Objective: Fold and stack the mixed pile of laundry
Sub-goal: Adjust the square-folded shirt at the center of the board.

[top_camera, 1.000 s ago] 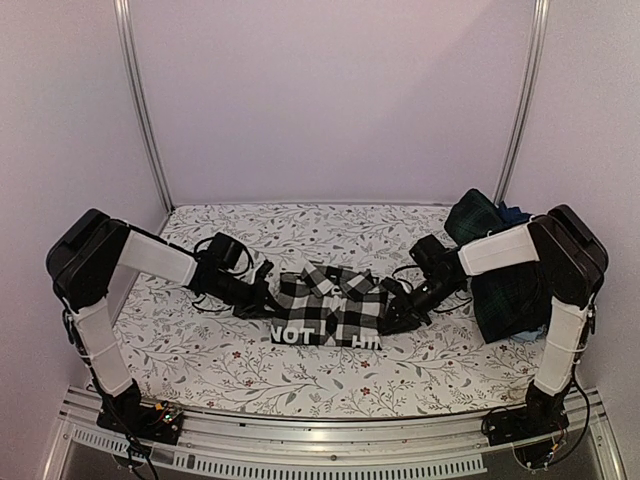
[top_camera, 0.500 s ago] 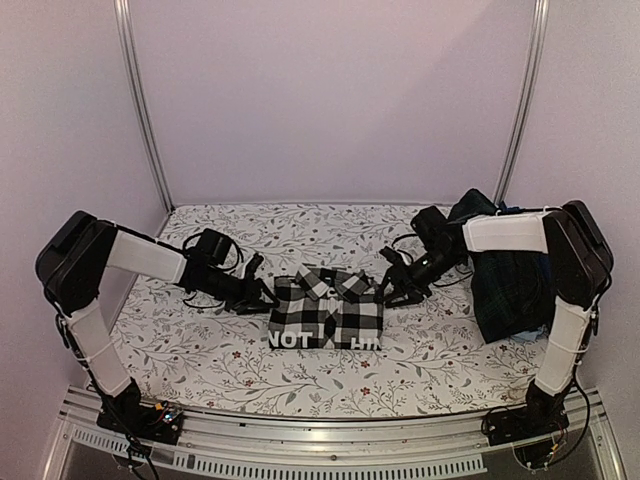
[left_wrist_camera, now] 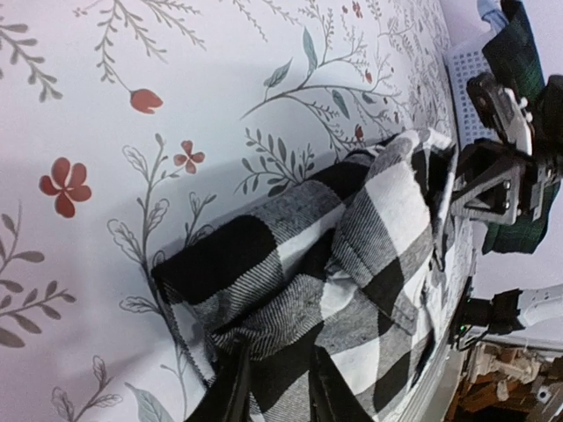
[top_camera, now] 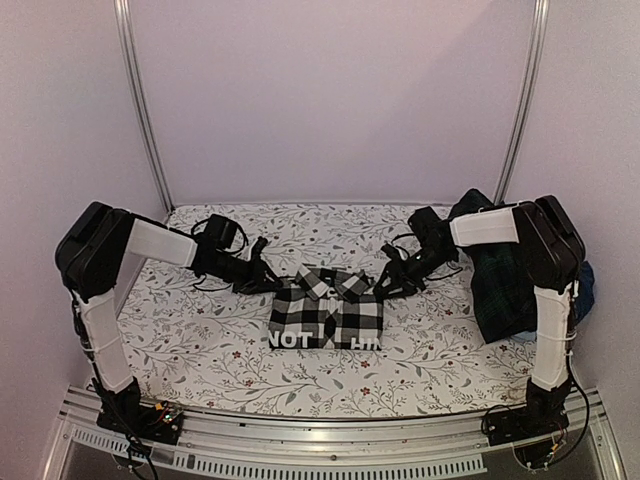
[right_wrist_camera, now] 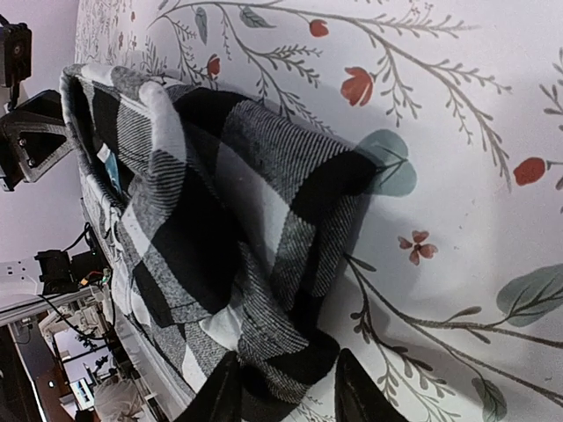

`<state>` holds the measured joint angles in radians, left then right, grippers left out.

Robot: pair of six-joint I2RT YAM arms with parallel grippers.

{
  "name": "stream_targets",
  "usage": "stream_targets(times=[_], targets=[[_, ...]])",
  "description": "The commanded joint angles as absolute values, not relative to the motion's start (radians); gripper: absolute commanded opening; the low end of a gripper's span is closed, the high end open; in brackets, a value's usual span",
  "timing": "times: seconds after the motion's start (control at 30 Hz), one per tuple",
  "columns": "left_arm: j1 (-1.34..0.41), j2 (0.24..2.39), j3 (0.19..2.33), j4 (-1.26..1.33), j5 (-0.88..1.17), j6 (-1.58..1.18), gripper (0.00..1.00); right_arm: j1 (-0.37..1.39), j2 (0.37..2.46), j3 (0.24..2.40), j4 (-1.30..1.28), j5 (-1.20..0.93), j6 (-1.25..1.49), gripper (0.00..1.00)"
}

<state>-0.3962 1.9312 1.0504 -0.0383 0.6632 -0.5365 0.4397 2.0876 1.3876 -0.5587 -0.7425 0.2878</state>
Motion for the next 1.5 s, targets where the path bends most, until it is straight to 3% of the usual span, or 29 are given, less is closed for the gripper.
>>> stream_targets(times=[0.0,0.07,0.17,0.33,0.43,0.87,0.93,1.0,1.07,1.17,1.27,1.47], targets=[[-0.39,1.954,1.068,-0.032,0.677,-0.523,0.14,0.443,2.132,1.448,-0.541,-0.766,0.303,0.27],[-0.39,1.944,1.065,-0.031,0.669,-0.521,0.09,0.443,2.132,1.454,-0.535,-0.779,0.299,0.2],[-0.384,1.936,1.063,-0.043,0.648,-0.52,0.09,0.443,2.122,1.457,-0.53,-0.779,0.296,0.03],[-0.368,1.909,1.041,-0.055,0.578,-0.543,0.43,0.444,2.11,1.46,-0.536,-0.776,0.29,0.0],[-0.369,1.927,1.056,-0.056,0.586,-0.538,0.48,0.444,2.1,1.46,-0.532,-0.777,0.291,0.0],[-0.353,1.962,1.102,-0.044,0.677,-0.512,0.02,0.444,2.089,1.47,-0.531,-0.772,0.285,0.0],[-0.346,1.945,1.101,-0.058,0.659,-0.509,0.02,0.443,2.084,1.468,-0.531,-0.77,0.282,0.0],[-0.345,1.934,1.098,-0.078,0.628,-0.498,0.23,0.443,2.081,1.468,-0.533,-0.77,0.28,0.0],[-0.346,1.935,1.09,-0.082,0.62,-0.497,0.35,0.443,2.084,1.467,-0.534,-0.773,0.277,0.0],[-0.355,1.965,1.094,-0.078,0.649,-0.495,0.39,0.443,2.09,1.465,-0.529,-0.776,0.28,0.0],[-0.379,1.994,1.114,-0.077,0.675,-0.488,0.32,0.443,2.095,1.47,-0.527,-0.779,0.284,0.0],[-0.396,1.994,1.116,-0.069,0.677,-0.499,0.0,0.443,2.102,1.491,-0.539,-0.78,0.283,0.0]])
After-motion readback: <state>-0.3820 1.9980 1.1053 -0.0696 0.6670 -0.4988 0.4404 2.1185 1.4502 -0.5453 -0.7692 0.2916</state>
